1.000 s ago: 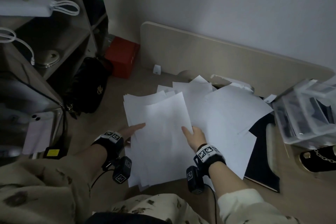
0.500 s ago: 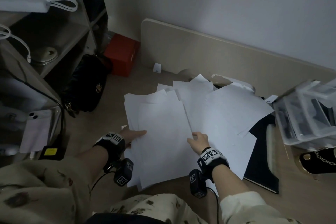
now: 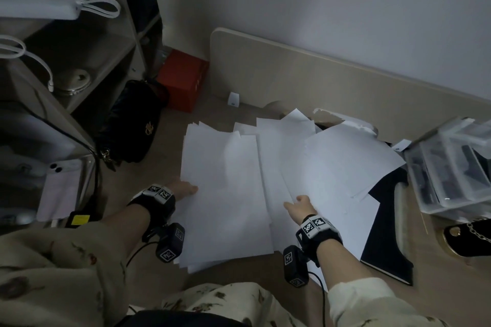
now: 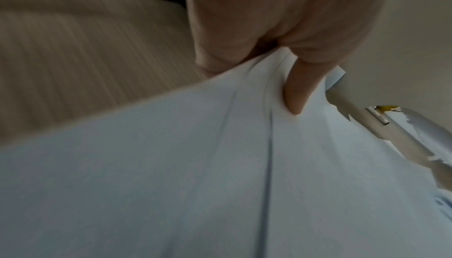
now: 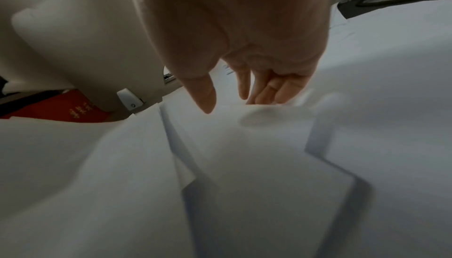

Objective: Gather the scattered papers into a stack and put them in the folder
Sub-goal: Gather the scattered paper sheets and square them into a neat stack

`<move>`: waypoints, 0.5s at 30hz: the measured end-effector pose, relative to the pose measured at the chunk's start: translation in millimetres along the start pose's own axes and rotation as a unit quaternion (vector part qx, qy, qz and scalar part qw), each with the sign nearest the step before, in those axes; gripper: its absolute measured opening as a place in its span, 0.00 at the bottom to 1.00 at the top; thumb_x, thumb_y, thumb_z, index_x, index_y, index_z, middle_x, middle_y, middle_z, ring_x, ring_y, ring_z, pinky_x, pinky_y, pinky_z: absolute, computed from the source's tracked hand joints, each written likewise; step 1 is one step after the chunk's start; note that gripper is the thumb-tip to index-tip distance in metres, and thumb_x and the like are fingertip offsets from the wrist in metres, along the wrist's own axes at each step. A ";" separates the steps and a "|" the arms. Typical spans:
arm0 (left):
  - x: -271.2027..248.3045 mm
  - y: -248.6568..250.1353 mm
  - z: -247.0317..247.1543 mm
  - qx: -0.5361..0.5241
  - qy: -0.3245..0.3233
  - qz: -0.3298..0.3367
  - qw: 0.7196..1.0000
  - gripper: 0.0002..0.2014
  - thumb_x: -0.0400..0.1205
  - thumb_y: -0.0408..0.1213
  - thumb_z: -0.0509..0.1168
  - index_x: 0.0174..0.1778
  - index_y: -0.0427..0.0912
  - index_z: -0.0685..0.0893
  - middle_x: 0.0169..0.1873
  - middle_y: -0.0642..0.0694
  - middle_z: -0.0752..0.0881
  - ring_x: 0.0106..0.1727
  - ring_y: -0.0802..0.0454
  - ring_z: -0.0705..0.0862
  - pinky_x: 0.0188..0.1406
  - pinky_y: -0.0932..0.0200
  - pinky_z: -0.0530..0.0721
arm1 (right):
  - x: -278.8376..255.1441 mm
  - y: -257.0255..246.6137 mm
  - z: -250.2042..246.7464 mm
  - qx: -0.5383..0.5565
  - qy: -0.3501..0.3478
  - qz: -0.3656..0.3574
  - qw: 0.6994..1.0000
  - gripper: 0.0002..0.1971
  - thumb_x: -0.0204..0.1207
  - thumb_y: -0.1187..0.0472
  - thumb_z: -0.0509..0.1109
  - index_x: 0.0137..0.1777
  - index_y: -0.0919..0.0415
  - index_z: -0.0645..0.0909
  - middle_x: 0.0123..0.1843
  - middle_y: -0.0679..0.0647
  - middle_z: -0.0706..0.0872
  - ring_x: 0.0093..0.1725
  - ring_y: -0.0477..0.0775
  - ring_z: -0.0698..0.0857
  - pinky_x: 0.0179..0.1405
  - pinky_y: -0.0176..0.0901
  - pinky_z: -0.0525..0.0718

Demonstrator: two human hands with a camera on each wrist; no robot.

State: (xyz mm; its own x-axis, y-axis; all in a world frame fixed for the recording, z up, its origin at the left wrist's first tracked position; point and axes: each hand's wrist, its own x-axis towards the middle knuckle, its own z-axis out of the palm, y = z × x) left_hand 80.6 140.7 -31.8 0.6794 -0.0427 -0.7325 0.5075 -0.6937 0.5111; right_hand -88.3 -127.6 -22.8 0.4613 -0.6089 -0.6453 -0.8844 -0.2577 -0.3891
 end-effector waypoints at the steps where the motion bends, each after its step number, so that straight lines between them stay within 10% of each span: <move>1: -3.2 0.7 -2.6 0.009 0.014 0.001 1.000 0.27 0.78 0.35 0.71 0.70 0.26 0.73 0.67 0.29 0.79 0.69 0.34 0.78 0.66 0.49 0.76 | -0.4 -2.1 1.7 0.012 -0.011 0.000 1.000 0.31 0.78 0.53 0.66 0.78 0.61 0.63 0.75 0.60 0.73 0.72 0.63 0.73 0.69 0.49 0.71; 9: 6.3 -9.7 -3.9 0.033 -0.023 0.011 0.999 0.27 0.80 0.35 0.70 0.72 0.27 0.72 0.72 0.33 0.74 0.72 0.36 0.75 0.72 0.47 0.73 | -11.9 -12.9 9.7 0.016 -0.029 -0.044 0.998 0.15 0.76 0.60 0.67 0.60 0.64 0.82 0.57 0.61 0.87 0.52 0.61 0.83 0.51 0.41 0.80; 15: 11.2 -11.5 -8.9 -0.023 -0.035 0.026 0.999 0.32 0.77 0.40 0.73 0.73 0.28 0.72 0.72 0.34 0.74 0.71 0.35 0.76 0.71 0.43 0.75 | -21.2 -9.0 -21.8 0.115 0.188 -0.001 0.975 0.20 0.83 0.59 0.63 0.69 0.70 0.76 0.68 0.68 0.80 0.66 0.68 0.79 0.65 0.54 0.77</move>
State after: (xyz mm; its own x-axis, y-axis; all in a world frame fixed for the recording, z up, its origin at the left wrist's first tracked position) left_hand 87.1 154.6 -41.9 0.6678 -0.1292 -0.7330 0.4975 -0.6551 0.5686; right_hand -91.7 -128.8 8.7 0.3665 -0.8519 -0.3740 -0.8242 -0.1108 -0.5553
